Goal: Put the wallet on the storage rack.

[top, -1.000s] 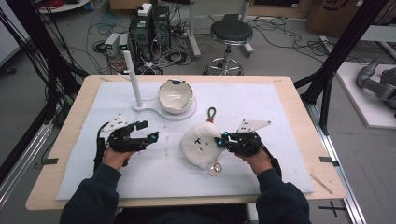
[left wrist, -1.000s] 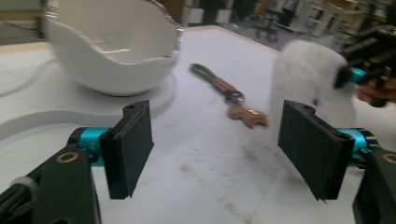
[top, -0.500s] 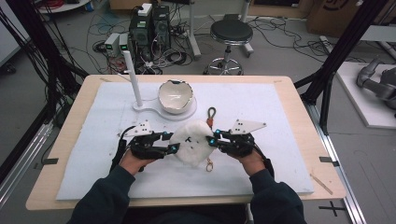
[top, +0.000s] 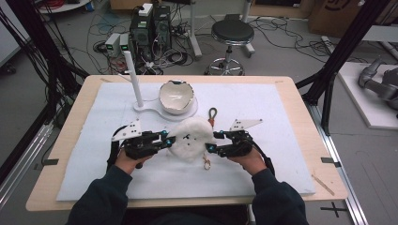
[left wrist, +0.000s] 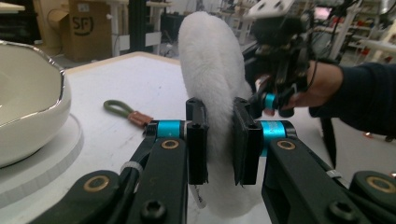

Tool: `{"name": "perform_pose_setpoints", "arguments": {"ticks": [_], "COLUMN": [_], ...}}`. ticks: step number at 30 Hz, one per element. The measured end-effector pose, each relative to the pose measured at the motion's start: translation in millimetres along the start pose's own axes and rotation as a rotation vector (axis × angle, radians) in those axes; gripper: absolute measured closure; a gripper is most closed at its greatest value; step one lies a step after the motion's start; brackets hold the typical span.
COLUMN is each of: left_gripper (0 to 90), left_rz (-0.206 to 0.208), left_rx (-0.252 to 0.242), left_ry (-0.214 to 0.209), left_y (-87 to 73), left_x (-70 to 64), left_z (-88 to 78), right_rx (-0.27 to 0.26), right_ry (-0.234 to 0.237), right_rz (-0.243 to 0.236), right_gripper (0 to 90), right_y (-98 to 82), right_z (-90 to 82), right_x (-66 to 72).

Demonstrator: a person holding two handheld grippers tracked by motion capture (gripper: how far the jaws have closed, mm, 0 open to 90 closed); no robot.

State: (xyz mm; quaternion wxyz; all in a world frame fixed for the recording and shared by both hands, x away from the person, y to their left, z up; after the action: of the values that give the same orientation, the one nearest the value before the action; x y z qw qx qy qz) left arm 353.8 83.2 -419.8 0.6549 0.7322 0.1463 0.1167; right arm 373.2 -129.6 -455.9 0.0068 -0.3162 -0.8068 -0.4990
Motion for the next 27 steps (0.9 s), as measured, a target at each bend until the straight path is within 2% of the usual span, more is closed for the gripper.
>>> {"name": "perform_pose_setpoints", "arguments": {"ticks": [2,3,5,6,7,8,9,11,12,13,16,17,19,20,21,23,27], "left_gripper": [78.0,77.9,77.9,77.9,77.8,77.8,77.7,77.6,77.5,77.4,75.3,75.3,71.0,65.0,65.0,61.3,59.7], "left_rz": [0.005,0.005,0.003,0.004,0.015,0.018,0.018,0.006,0.004,-0.001,-0.021,-0.026,-0.041,-0.044,-0.052,-0.068,-0.084], "left_rx": [-0.01,-0.01,-0.007,0.004,0.027,0.07,0.07,0.117,0.137,0.156,0.184,0.197,0.206,0.212,0.211,0.197,0.148], "left_ry": [-0.014,-0.014,-0.023,-0.027,-0.023,-0.006,-0.006,0.004,0.01,0.015,0.036,0.052,0.09,0.111,0.143,0.201,0.301], "left_y": [0.9,0.9,0.3,-1.5,-4.1,-9.2,-9.2,-15.3,-18.1,-20.6,-25.0,-26.2,-27.4,-27.7,-27.8,-26.7,-21.5], "left_x": [-1.5,-1.5,-2.8,-3.5,-3.7,-2.4,-2.4,-0.5,0.2,0.8,3.3,5.5,10.6,13.5,18.6,28.1,47.2], "left_z": [0.0,0.0,1.2,2.6,3.7,5.4,5.4,7.5,8.6,9.4,10.7,10.2,8.6,7.0,3.7,-4.6,-29.3], "right_rx": [0.004,0.004,0.0,0.0,-0.009,-0.014,-0.014,-0.042,-0.06,-0.072,-0.087,-0.087,-0.094,-0.1,-0.1,-0.117,-0.116], "right_ry": [0.031,0.031,0.097,0.097,0.127,0.119,0.119,0.107,0.085,0.047,0.0,0.0,-0.033,-0.058,-0.058,-0.083,-0.116], "right_rz": [0.009,0.009,0.035,0.035,0.041,0.032,0.032,0.011,-0.012,-0.059,-0.12,-0.12,-0.155,-0.169,-0.169,-0.18,-0.213], "right_gripper": [37.1,37.1,52.0,52.0,65.5,71.6,71.6,75.7,76.5,77.5,78.4,78.4,78.5,78.6,78.6,78.6,78.5], "right_y": [-0.4,-0.4,1.2,1.2,3.0,3.6,3.6,7.0,9.2,12.3,16.5,16.5,19.9,23.2,23.2,28.1,39.5], "right_z": [2.9,2.9,1.5,1.5,-2.2,-3.5,-3.5,-8.7,-10.6,-12.3,-12.8,-12.8,-12.7,-12.7,-12.7,-14.2,-15.3], "right_x": [3.5,3.5,8.3,8.3,10.4,9.8,9.8,8.9,9.4,11.2,13.9,13.9,14.9,15.2,15.2,13.9,11.7]}}
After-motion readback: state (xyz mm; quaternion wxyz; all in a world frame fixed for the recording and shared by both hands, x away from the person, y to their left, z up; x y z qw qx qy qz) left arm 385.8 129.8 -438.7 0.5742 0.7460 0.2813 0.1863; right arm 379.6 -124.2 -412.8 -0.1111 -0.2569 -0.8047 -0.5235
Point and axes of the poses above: each handheld gripper's, and its own axes: z roughly forward along the jaws, y roughly out of its top, x roughly to its left, the point moved 8 cm from there along z, roughly forward along the jaws, and after that the axes turned 7 degrees about z, right-handed, at the moved point
